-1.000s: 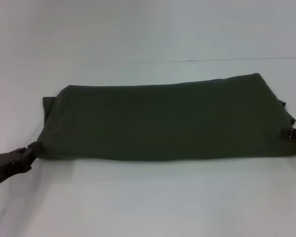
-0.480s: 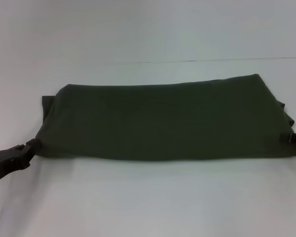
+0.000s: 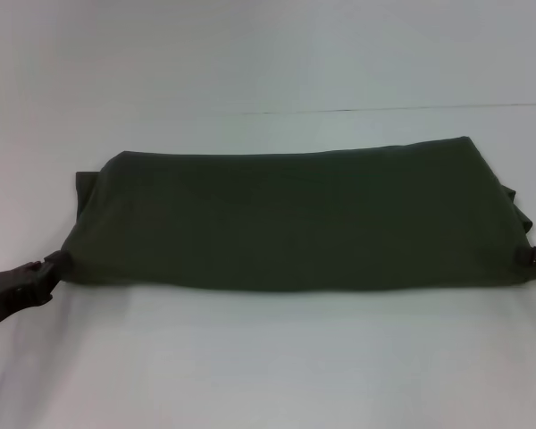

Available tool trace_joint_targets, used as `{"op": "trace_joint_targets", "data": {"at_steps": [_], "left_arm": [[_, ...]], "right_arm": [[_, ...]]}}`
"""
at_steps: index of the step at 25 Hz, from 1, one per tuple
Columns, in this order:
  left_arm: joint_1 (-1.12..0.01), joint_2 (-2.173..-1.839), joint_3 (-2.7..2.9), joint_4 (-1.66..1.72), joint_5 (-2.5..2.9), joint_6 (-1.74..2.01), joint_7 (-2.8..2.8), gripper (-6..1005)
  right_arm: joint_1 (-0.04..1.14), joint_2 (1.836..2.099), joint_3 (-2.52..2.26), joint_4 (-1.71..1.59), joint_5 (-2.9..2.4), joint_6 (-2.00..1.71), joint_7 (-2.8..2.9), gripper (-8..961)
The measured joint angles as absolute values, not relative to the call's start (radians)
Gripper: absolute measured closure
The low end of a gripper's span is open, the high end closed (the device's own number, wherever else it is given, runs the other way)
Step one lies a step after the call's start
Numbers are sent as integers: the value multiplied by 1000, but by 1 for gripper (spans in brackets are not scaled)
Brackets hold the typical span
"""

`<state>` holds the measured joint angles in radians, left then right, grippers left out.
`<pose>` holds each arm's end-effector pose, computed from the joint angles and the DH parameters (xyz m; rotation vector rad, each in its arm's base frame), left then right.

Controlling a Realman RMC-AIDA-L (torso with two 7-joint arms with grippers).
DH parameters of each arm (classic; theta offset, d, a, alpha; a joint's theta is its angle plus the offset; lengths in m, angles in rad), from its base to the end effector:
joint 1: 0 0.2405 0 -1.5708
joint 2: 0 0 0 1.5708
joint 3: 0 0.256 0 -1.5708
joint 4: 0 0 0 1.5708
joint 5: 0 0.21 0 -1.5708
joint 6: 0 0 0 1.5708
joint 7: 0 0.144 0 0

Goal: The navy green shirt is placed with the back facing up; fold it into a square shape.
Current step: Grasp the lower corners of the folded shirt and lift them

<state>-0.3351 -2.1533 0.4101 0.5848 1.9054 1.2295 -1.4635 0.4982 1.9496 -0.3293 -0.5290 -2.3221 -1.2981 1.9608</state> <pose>-0.3623 0.2951 0.0057 -1.9894 -1.2038 -0.7480 0.3735 0.3285 0.0568 -2.0277 1.6012 0.5317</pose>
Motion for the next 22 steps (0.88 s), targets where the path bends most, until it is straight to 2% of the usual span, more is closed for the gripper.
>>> {"op": "trace_joint_targets", "data": {"at_steps": [8, 22], "left_arm": [[-333, -2151, 396, 601, 1905, 1230, -1474, 984], [-311, -2152, 374, 615, 1908, 1250, -1474, 985]], "right_arm": [[497, 1950, -325, -529, -2318, -1310, 1957, 939], [487, 1956, -315, -529, -2287, -1354, 1912, 939]]}}
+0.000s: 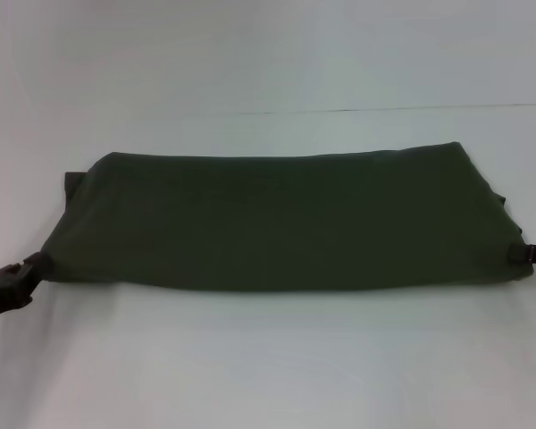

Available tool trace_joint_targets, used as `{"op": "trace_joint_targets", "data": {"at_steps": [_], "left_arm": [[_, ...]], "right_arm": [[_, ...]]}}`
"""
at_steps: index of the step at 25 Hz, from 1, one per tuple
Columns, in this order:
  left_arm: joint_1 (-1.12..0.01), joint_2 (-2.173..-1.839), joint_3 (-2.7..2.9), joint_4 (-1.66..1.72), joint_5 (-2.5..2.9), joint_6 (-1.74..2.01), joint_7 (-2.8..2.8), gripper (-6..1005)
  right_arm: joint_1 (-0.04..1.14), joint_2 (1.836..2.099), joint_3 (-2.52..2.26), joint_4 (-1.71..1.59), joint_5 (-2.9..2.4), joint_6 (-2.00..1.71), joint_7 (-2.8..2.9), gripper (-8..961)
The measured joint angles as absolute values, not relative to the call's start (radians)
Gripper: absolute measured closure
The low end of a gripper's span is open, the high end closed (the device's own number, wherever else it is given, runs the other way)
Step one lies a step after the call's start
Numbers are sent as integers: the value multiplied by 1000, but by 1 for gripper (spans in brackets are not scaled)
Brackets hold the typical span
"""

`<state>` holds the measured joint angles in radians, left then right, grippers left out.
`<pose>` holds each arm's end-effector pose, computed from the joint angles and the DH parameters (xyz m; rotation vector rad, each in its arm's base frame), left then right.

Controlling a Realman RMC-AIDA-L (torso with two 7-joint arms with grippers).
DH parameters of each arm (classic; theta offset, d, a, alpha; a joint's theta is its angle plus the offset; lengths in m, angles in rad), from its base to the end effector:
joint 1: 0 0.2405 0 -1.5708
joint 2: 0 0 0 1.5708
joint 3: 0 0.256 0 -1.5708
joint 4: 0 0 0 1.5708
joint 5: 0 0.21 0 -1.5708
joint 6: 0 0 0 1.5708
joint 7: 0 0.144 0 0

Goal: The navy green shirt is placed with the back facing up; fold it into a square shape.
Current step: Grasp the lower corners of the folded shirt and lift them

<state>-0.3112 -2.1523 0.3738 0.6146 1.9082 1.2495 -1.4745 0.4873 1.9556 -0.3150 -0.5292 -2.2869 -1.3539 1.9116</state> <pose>-0.3705 0.2876 0.0174 -1.9429 -1.2075 -0.7540 0.3672 0.3235 0.0553 -2.0745 1.5674 0.5992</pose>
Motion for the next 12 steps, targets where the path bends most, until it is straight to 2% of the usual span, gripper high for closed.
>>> {"op": "trace_joint_targets", "data": {"at_steps": [11, 12], "left_arm": [[-276, -2149, 325, 623, 1904, 1366, -1475, 880], [-275, -2149, 310, 621, 1903, 1368, -1478, 844]], "right_arm": [[472, 1956, -308, -541, -2268, -1381, 1900, 921], [468, 1953, -308, -542, -2262, -1386, 1895, 878]]}}
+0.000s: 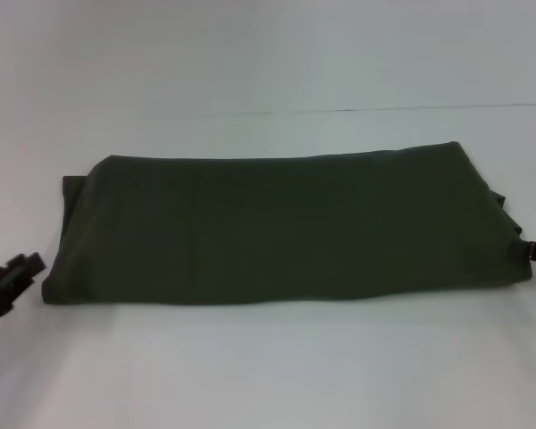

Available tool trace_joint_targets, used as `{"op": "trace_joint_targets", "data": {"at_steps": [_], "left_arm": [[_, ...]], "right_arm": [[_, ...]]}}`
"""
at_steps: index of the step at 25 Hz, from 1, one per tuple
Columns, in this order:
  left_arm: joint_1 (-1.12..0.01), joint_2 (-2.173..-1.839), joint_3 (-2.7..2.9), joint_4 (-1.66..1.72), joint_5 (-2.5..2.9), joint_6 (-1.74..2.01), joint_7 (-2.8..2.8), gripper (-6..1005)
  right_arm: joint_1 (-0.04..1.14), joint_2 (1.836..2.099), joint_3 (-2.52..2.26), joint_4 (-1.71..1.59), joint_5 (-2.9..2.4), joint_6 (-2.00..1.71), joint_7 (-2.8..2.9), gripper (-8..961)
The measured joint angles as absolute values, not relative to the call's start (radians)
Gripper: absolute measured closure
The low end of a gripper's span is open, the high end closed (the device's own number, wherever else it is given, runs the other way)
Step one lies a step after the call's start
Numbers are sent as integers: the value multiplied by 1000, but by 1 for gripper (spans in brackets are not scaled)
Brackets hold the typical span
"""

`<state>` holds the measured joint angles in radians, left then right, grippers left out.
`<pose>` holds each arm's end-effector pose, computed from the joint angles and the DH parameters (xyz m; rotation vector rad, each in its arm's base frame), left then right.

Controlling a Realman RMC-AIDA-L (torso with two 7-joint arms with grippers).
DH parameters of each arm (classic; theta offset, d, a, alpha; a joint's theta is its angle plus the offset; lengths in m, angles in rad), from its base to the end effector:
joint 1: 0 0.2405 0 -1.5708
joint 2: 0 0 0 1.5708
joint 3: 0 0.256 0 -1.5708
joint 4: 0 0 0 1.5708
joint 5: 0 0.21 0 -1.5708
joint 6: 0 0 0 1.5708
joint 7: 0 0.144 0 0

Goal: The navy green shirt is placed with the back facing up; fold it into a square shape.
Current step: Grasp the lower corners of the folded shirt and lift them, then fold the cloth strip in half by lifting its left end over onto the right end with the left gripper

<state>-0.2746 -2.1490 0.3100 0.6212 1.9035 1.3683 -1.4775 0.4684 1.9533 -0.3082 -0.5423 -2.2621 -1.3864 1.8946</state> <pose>-0.3713 0.2687 0.0267 -1.9282 -1.2119 -0.8548 0.3682 0.3180 0.0608 -2.0771 1.5499 0.6334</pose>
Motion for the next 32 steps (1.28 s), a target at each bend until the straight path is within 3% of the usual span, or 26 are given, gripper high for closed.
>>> {"op": "trace_joint_targets", "data": {"at_steps": [5, 15, 21, 32], "left_arm": [[-269, -2150, 231, 614, 1904, 1403, -1511, 666], [-254, -2134, 283, 604, 1960, 1604, -1675, 477], [-265, -2134, 316, 604, 2039, 1610, -1791, 221], [-293, -2115, 340, 610, 2103, 1498, -1917, 200]], "right_arm": [[436, 1947, -290, -592, -2220, -1430, 1877, 668], [420, 1955, -279, -652, -2100, -1576, 1786, 258], [467, 1963, -350, -646, -2103, -1564, 1770, 154], [508, 1978, -376, -644, -2100, -1562, 1769, 154]]}}
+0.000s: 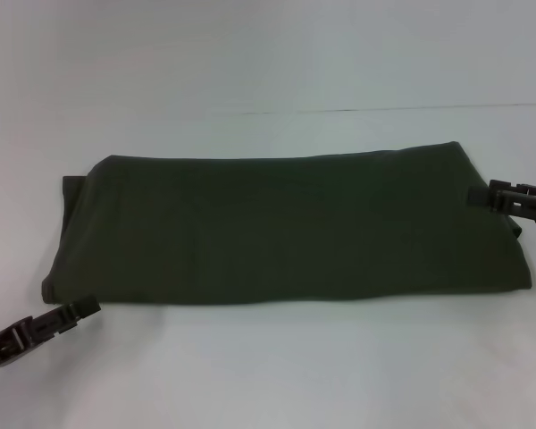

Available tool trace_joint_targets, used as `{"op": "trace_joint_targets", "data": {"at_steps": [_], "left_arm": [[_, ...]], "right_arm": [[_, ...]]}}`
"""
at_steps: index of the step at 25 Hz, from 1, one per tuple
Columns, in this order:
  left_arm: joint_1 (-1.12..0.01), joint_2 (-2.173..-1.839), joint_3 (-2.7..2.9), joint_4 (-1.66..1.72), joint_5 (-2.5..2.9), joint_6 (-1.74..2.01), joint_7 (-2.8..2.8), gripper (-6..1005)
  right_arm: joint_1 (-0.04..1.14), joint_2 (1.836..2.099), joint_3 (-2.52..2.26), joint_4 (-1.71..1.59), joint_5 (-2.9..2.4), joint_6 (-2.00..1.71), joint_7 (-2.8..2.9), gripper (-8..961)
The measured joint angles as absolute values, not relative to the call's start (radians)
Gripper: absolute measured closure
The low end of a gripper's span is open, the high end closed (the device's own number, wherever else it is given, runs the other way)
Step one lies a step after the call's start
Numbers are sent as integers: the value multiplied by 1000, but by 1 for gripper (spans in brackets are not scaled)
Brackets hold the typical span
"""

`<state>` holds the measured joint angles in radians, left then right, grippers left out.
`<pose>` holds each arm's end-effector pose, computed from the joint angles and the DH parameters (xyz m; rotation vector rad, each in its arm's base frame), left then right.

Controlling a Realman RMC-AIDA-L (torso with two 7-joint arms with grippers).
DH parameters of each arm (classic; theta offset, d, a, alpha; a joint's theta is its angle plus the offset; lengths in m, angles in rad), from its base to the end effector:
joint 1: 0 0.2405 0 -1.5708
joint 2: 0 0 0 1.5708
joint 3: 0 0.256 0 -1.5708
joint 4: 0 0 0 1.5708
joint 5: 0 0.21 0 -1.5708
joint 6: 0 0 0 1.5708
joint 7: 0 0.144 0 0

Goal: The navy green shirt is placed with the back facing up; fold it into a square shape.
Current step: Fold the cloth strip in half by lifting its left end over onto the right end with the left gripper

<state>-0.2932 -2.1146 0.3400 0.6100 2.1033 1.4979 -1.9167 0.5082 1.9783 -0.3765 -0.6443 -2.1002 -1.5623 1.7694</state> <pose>-0.3625 0.2545 0.0113 -1.9699 -1.7362 -0.9105 0.3136 0.3359 0.0715 -2.3223 1.2179 0.8105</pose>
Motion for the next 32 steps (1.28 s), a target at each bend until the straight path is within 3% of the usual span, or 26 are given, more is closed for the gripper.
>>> {"op": "trace_joint_targets", "data": {"at_steps": [32], "left_arm": [[-353, -2094, 379, 608, 2166, 1340, -1984, 197]], "right_arm": [[511, 1977, -363, -638, -2095, -1558, 1782, 154]]}}
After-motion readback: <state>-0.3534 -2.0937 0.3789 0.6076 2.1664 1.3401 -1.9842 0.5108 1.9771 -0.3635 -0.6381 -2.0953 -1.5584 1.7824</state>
